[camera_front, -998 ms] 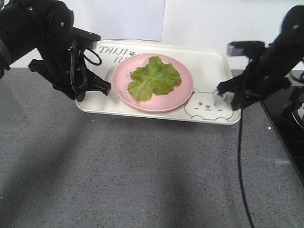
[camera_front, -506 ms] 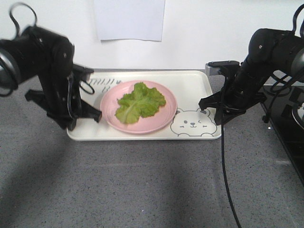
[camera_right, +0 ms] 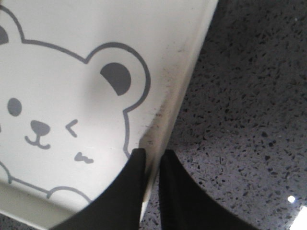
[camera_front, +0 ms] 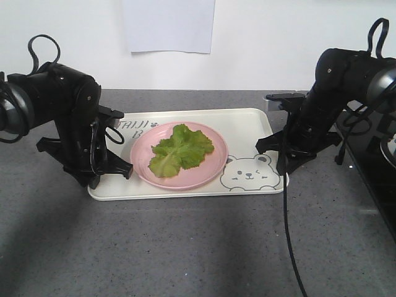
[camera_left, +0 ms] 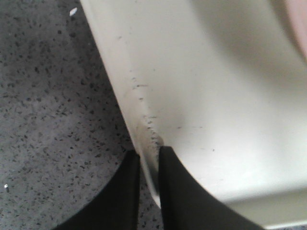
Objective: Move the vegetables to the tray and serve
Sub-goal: 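Lower the tray onto the counter with both grippers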
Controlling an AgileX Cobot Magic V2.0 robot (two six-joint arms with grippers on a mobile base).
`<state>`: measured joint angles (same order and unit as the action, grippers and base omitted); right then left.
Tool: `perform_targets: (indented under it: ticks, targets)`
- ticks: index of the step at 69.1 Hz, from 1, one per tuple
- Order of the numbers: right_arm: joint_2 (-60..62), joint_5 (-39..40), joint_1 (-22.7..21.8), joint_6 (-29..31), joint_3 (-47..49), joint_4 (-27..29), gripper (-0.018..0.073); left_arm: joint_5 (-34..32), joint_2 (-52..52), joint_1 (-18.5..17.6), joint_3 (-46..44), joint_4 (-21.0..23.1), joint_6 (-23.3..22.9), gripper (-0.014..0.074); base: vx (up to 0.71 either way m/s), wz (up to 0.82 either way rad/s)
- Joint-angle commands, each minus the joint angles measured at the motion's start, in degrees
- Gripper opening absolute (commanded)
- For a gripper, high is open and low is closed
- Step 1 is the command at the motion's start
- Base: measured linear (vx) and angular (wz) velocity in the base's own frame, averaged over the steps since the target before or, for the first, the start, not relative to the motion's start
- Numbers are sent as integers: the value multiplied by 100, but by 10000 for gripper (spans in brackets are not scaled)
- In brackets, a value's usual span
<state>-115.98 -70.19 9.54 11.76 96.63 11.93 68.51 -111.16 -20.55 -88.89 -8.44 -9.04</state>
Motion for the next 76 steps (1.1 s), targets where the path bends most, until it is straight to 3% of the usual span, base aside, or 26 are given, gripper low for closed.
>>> perform_targets:
  ticks: [1, 18, 34, 55, 76]
  targets:
    - [353, -43, 127, 291, 161, 702, 69, -445, 344, -108, -161, 322, 232, -3, 0, 0]
    - [353, -94, 127, 291, 161, 702, 222, -291, 344, -108, -161, 331, 232, 20, 0, 0]
    - [353, -94, 127, 169, 161, 690, 351, -171, 344, -108, -167, 336, 232, 109, 0, 0]
    - [353, -181, 127, 7, 161, 689, 365, -34, 344, -108, -167, 323, 216, 260, 0, 0]
    - [371, -340, 127, -432, 161, 290, 365, -16, 433, -108, -211, 167, 211, 278, 0, 0]
